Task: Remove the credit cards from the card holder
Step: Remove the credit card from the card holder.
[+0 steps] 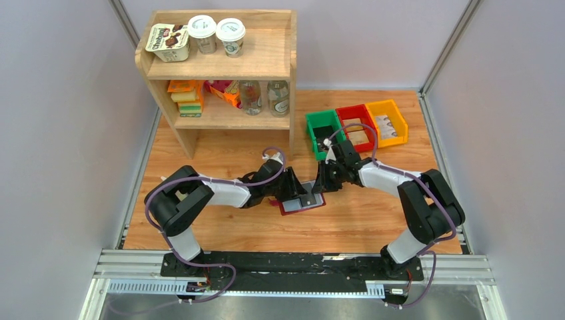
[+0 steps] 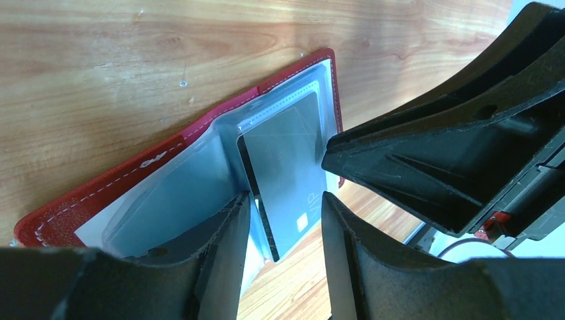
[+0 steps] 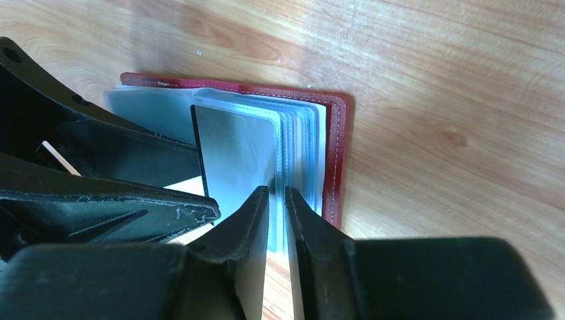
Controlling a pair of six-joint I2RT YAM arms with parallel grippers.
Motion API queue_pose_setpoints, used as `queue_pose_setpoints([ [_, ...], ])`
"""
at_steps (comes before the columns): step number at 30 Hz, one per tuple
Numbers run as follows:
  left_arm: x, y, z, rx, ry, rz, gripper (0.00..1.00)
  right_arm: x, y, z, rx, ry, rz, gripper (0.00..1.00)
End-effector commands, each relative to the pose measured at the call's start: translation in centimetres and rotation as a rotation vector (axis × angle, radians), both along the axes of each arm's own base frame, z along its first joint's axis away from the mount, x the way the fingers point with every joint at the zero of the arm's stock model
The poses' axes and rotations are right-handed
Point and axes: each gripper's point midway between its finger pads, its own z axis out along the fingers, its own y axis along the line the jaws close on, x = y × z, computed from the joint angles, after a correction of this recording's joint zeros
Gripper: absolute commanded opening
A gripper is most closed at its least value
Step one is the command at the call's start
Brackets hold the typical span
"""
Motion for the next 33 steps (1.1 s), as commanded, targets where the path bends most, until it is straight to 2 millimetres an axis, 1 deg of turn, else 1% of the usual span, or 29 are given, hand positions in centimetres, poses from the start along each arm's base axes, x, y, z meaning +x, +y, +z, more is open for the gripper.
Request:
queue_pose_setpoints([
  [1,0.7,-0.6,2.0,-0.115,-0.034,0.036,0.50,-0.4,0.4,-0.3,0.031,0.007,-0.005,0.21],
  [2,0.8,-0.6,2.3,-0.131,-0.037,0.049,0.48,-0.5,0.4,-0.4,0.031,0.010,-0.006,0.21],
  [5,1.0,-0.8,3.6,-0.177,-0.066,0.054,0.44,-0.7,0.2,-0.6,0.029,0.014,-0.009,0.21],
  [6,0.9,-0.9,3.9,-0.188,-0.065,0.052,0.40,-0.9,0.2,-0.8,0.027,0.019,-0.010,0.21],
  [7,1.0,-1.1,4.3,-0.205,-0.071,0.050,0.39,-0.8,0.2,-0.8,0.027,0.017,-0.011,0.21],
  [8,0.9,-1.2,4.5,-0.220,-0.065,0.049,0.36,-0.9,0.1,-0.9,0.025,0.017,-0.012,0.21],
  [10,0.8,-1.4,4.9,-0.250,-0.062,0.050,0.34,-0.9,0.1,-0.9,0.022,0.018,-0.015,0.21],
  [12,0.6,-1.3,5.2,-0.271,-0.060,0.053,0.27,-0.9,0.0,-1.0,0.019,0.019,-0.017,0.21],
  [13,0.6,-1.4,5.4,-0.280,-0.062,0.055,0.26,-0.9,0.0,-1.0,0.018,0.018,-0.018,0.21],
  [19,0.5,-1.0,6.3,-0.279,-0.076,0.062,0.26,-0.9,0.0,-1.1,0.015,0.020,-0.019,0.21],
  [21,0.4,-0.7,6.4,-0.267,-0.077,0.063,0.29,-0.9,0.0,-1.1,0.014,0.020,-0.020,0.21],
  [24,0.5,-0.6,6.8,-0.264,-0.087,0.061,0.30,-0.9,-0.1,-1.1,0.014,0.018,-0.021,0.21],
  [29,0.2,-0.9,6.6,-0.275,-0.070,0.046,0.29,-0.9,-0.1,-1.1,0.015,0.022,-0.026,0.21],
  [33,0.1,-0.7,6.7,-0.282,-0.068,0.053,0.26,-1.0,-0.1,-1.1,0.014,0.021,-0.026,0.21],
])
